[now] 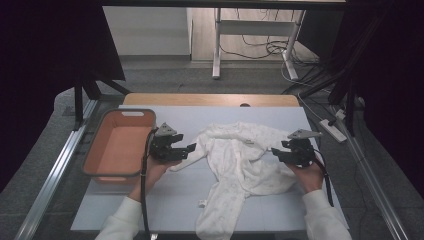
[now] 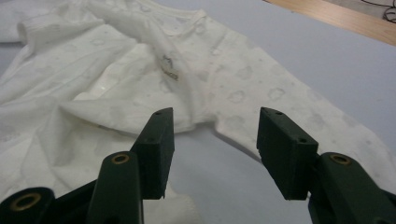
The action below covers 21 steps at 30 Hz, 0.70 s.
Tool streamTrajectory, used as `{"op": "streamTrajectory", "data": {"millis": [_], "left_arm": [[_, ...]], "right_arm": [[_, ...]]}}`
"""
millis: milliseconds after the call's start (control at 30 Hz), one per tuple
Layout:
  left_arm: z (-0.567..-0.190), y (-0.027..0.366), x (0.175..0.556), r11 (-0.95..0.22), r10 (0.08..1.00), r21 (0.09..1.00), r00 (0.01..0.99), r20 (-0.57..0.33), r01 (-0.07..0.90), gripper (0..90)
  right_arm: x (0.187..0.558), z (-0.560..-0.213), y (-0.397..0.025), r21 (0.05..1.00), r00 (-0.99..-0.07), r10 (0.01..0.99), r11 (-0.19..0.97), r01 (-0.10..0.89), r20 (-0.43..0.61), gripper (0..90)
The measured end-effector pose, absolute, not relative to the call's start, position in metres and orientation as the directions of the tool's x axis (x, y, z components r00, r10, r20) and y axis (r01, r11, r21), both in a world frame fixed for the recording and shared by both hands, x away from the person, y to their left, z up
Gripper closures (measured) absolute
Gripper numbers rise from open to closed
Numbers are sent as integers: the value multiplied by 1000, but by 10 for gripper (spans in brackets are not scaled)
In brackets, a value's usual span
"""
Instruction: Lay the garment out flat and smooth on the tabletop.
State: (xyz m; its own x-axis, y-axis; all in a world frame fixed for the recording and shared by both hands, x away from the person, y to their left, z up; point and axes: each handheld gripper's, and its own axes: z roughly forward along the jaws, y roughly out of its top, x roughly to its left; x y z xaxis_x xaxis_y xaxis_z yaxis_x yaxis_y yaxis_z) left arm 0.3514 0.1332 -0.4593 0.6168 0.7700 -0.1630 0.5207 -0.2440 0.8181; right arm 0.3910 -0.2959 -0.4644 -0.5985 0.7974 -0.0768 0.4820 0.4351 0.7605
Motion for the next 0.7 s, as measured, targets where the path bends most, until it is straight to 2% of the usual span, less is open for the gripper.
{"op": "streamTrajectory", "data": {"millis": [500, 700], "left_arm": [[-460, 134, 352, -243, 770, 818, 617, -165, 522, 346], [-459, 135, 351, -240, 770, 819, 616, -166, 521, 346]], "right_arm": [[371, -467, -262, 739, -691, 717, 515, 435, -92, 461], [356, -466, -244, 747, -741, 669, 521, 413, -57, 460]]}}
